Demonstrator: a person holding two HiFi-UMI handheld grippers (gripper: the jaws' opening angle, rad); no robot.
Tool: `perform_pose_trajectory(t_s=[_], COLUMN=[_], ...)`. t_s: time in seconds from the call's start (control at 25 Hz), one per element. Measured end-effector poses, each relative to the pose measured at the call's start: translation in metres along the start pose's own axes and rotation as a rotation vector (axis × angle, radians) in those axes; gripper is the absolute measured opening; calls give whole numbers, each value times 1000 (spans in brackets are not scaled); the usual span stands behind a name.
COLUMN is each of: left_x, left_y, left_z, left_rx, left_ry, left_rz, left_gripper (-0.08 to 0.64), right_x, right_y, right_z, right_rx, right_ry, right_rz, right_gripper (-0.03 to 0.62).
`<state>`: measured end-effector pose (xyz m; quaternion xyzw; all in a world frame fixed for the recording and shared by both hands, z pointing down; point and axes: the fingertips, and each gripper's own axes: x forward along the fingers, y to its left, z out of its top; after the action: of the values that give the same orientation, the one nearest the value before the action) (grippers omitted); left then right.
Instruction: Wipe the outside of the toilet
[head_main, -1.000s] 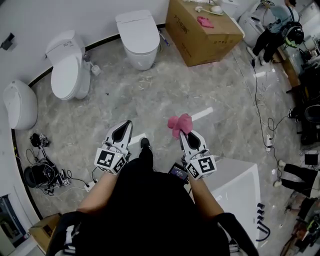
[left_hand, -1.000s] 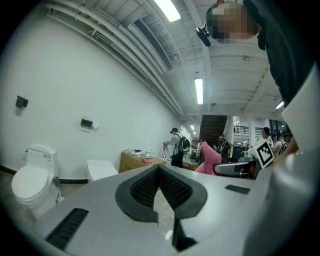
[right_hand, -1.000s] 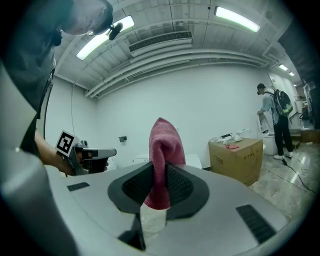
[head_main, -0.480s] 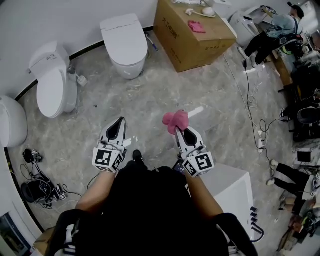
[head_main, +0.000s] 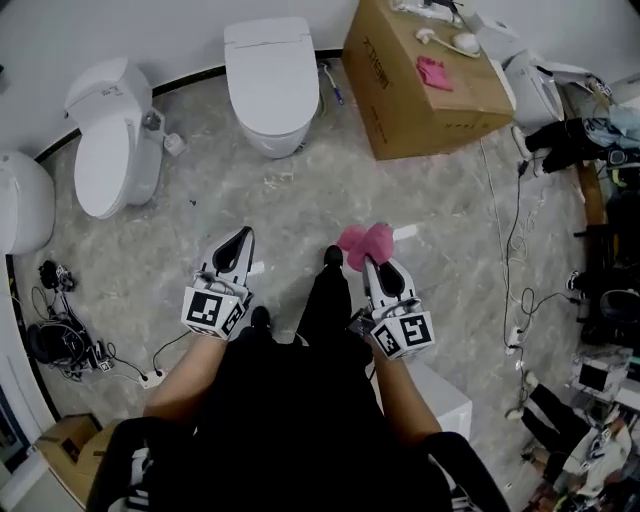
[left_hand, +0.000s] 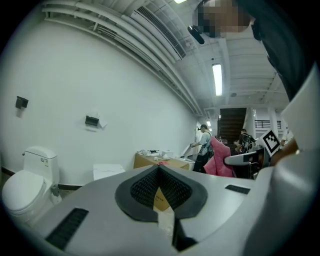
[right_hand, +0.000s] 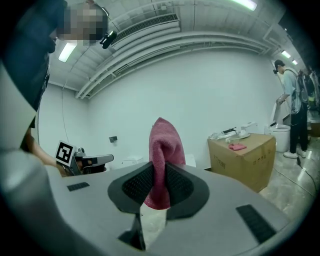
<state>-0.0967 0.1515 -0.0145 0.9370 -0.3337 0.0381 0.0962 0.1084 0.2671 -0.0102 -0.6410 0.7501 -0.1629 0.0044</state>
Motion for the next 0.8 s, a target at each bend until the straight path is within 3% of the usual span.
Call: perform_pose_trajectory(t_s=[0.2, 0.44, 0.64, 0.8], left_x=[65, 119, 147, 157], left_y=[19, 31, 53, 84], left_z=[-8, 5, 0, -32], left_rx=[-31, -33, -21, -35], left_ry=[35, 24, 16, 27], left_rz=[154, 299, 349, 355], left_gripper=[14, 14, 14, 14], right_x=[80, 155, 215, 255], right_y=[-63, -100, -107, -86], right_z=[14, 30, 10, -19], right_rx=[3, -53, -59, -109], right_ry=[45, 77, 132, 150], right_rz=[148, 347, 455, 540], right_gripper=[80, 80, 80, 80])
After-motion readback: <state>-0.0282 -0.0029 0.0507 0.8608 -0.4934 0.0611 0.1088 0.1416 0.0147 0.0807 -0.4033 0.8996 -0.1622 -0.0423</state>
